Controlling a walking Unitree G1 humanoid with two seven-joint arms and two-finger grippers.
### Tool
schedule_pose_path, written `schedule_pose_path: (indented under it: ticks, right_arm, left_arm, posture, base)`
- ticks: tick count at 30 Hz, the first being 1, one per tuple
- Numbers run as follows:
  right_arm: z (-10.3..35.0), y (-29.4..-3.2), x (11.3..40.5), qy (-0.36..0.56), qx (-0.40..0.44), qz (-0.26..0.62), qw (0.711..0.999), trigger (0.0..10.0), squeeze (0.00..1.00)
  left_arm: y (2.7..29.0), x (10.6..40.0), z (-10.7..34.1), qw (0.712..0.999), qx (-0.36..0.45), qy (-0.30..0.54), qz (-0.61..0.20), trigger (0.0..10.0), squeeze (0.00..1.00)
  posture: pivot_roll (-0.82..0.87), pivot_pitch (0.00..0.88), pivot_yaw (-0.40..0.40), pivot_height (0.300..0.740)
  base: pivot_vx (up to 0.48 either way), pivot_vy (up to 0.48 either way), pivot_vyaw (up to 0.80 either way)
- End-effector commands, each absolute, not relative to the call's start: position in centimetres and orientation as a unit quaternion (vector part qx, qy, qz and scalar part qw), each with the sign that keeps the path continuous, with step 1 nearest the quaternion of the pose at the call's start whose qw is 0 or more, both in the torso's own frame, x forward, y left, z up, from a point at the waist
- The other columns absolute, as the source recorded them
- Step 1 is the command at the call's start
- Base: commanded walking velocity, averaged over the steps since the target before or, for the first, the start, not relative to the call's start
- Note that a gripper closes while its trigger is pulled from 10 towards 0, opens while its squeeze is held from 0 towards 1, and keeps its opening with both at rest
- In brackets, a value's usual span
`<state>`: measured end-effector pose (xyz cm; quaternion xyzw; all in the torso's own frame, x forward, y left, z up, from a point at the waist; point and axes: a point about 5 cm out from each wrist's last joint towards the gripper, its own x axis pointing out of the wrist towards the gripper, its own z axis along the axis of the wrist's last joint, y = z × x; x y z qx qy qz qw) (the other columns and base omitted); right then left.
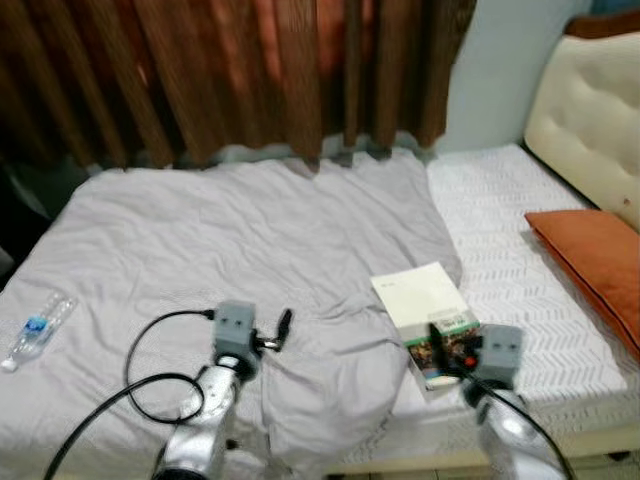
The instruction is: Clean up the room
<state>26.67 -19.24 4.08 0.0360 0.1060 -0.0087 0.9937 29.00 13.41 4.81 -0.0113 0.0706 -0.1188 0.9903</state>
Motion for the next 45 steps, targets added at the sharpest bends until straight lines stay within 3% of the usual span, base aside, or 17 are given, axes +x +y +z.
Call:
schedule_pose_path:
  ticks: [1,7,36,45]
  right_arm:
    - [4.2,-20.5,26.4,0.111,0.023,-0.02,0.993,10.0,0.0]
    - [4.5,-21.7,25.7,0.116,0.006,-0.011,0.993,10.0,0.0]
    - [3.9,-20.5,26.0,0.123,0.021,0.011,0.992,10.0,0.0]
    - [3.5,-19.8,26.6,0.137,0.026,0.031,0.99,10.0,0.0]
  left_arm:
    - [12.2,29.0,4.8,0.989,-0.023,0.071,-0.128,10.0,0.0]
    - [11.5,28.6,4.6,0.989,-0.045,0.063,-0.123,10.0,0.0]
    - [10.5,27.7,4.9,0.98,0.004,0.054,-0.193,10.0,0.0]
    - [13.0,28.4,4.8,0.99,0.002,0.065,-0.128,10.0,0.0]
  posture:
    - [-0.13,0.049,0.024,0.74]
    - [-0.15,0.053,-0.04,0.74]
    - [-0.11,0.062,-0.01,0.74]
    - [-0.08,0.053,-0.017,0.74]
  base:
    - [0.0,-0.247,0.0]
    - [0.254,-0.405,0.0]
    - [0.267,-0.396,0.0]
    - [0.147,-0.221,0.0]
